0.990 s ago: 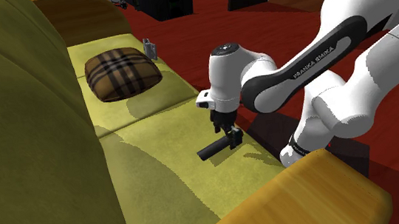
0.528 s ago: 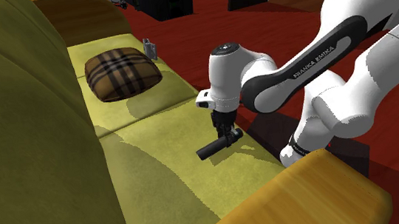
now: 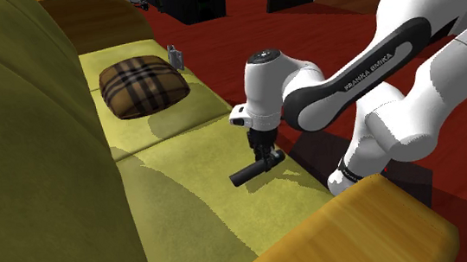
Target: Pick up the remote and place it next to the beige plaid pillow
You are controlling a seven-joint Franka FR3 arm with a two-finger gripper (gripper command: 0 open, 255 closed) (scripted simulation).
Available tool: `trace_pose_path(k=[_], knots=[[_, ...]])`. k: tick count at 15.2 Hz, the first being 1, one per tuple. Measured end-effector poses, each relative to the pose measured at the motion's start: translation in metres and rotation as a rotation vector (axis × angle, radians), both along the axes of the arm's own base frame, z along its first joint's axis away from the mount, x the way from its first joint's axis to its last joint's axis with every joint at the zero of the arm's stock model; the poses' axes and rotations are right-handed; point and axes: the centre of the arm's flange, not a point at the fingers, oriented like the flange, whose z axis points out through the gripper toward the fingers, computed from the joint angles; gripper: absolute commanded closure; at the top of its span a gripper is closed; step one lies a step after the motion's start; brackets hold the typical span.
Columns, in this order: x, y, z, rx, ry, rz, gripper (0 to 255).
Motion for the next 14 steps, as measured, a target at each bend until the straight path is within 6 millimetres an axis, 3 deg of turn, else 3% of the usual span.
trace_pose_path(k=[14], knots=[[-0.001, 0.0, 0.07, -0.001, 0.002, 0.0, 255]])
